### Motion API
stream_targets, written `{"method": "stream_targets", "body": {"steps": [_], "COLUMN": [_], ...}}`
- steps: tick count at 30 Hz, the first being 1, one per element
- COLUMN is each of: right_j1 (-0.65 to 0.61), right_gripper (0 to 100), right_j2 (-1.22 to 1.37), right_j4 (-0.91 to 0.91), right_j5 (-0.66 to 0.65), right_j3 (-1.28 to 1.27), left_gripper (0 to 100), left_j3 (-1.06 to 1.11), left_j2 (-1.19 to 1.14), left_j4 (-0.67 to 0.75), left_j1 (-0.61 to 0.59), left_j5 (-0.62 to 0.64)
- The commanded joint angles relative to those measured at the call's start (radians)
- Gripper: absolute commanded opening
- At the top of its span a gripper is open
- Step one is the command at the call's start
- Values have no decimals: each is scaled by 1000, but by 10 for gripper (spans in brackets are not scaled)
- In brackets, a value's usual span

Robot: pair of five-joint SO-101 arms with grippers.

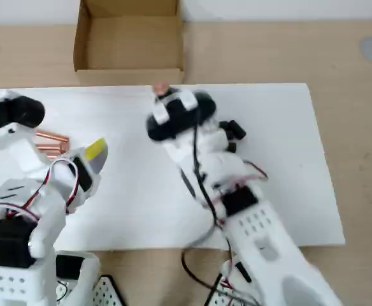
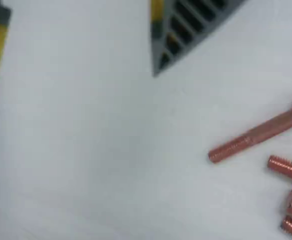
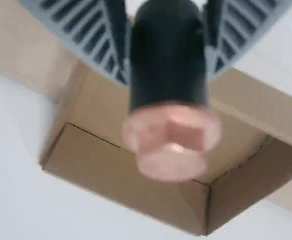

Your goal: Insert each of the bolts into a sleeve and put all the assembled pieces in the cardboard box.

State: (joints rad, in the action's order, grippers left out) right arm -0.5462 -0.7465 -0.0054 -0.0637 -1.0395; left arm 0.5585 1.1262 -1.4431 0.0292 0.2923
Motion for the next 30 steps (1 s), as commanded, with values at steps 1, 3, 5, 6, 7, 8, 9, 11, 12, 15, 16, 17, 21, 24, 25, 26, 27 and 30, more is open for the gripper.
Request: {"method": "stream_targets", "body": {"steps": [1, 3, 5, 6, 7, 8, 9, 11, 12, 15, 16, 17, 21, 24, 25, 26, 27, 30], "right_j1": [15, 24, 33, 41, 45, 51, 53, 67, 71, 76, 76, 76, 79, 90, 101, 108, 117, 151], "right_gripper": [12, 12, 12, 12, 12, 12, 12, 12, 12, 12, 12, 12, 12, 12, 12, 12, 12, 12], "right_j2": [188, 283, 374, 417, 463, 509, 556, 645, 688, 816, 852, 891, 1046, 1178, 1225, 1274, 1322, 1461], "right_j4": [-64, -81, -104, -110, -112, -110, -110, -107, -107, -106, -106, -106, -104, -58, -31, -8, 17, 86], "right_j5": [12, 12, 12, 12, 11, 11, 9, 8, 8, 6, 6, 5, 5, 5, 5, 5, 5, 5], "right_j3": [203, 274, 348, 389, 432, 481, 527, 621, 668, 799, 839, 875, 1058, 1214, 1271, 1333, 1394, 1581], "left_gripper": [215, 215, 215, 215, 215, 215, 215, 215, 215, 215, 215, 215, 215, 215, 215, 215, 215, 215], "left_j3": [34, 64, 98, 114, 129, 143, 158, 176, 184, 199, 204, 207, 207, 209, 209, 209, 209, 209], "left_j2": [5, 5, 5, 5, 5, 5, 5, 5, 5, 7, 7, 7, 7, 7, 7, 7, 7, 7], "left_j4": [40, 38, 37, 35, 35, 37, 38, 40, 40, 40, 40, 40, 40, 40, 40, 40, 40, 40], "left_j1": [-12, -12, -14, -14, -14, -14, -14, -14, -14, -14, -14, -14, -14, -14, -14, -14, -14, -14], "left_j5": [5, 5, 5, 5, 6, 6, 6, 6, 6, 6, 6, 6, 6, 6, 6, 6, 6, 6]}}
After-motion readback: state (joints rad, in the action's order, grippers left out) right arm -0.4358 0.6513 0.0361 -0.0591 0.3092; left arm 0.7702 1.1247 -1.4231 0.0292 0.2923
